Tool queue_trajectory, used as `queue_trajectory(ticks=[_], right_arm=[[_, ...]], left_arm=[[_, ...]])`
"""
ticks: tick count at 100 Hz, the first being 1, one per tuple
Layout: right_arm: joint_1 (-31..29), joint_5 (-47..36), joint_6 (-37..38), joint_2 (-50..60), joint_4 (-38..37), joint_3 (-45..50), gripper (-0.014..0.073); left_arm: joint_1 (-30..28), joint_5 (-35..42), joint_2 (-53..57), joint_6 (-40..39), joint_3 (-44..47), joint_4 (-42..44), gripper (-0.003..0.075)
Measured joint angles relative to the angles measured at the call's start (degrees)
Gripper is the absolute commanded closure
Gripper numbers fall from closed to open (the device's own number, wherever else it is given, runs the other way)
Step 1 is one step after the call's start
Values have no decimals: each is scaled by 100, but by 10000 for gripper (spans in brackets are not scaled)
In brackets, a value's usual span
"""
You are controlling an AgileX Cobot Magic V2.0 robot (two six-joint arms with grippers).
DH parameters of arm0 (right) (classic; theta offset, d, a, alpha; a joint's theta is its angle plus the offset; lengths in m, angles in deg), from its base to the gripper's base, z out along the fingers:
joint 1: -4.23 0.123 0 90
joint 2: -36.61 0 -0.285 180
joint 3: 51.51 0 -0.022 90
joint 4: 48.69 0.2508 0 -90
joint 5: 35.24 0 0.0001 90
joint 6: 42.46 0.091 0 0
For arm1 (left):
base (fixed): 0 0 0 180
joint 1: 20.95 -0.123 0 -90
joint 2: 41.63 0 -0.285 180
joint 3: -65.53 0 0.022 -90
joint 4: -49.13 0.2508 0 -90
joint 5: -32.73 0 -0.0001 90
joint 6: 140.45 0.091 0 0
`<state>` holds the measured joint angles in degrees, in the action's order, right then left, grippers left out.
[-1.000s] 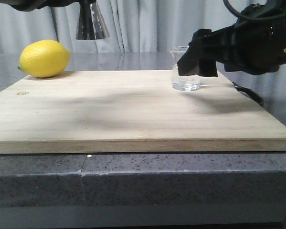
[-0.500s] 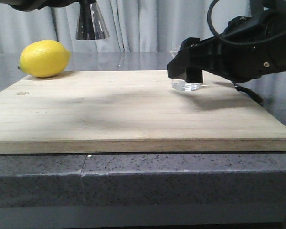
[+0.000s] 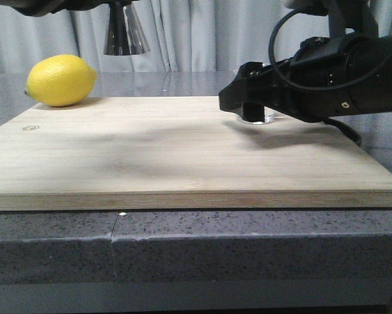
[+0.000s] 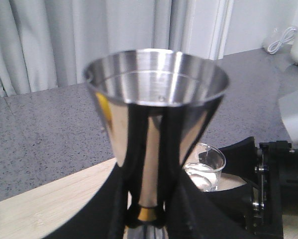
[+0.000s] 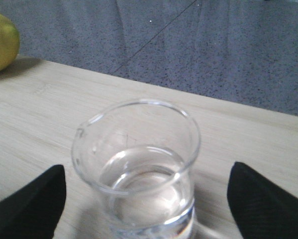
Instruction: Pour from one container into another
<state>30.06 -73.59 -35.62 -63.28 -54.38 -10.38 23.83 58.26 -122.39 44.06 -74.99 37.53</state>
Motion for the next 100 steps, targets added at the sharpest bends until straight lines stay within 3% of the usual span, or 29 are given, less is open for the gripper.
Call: queue_trajectory(ticks=[27,74,100], right_arm=[[0,-16,0,0,0,0,16],[0,-51,0,0,-2,0,356],[0,-61,0,0,-24,0,361]], left_arm=[[0,0,0,0,0,0,740],[0,-167,0,0,0,0,740],[0,-227,0,0,0,0,740]])
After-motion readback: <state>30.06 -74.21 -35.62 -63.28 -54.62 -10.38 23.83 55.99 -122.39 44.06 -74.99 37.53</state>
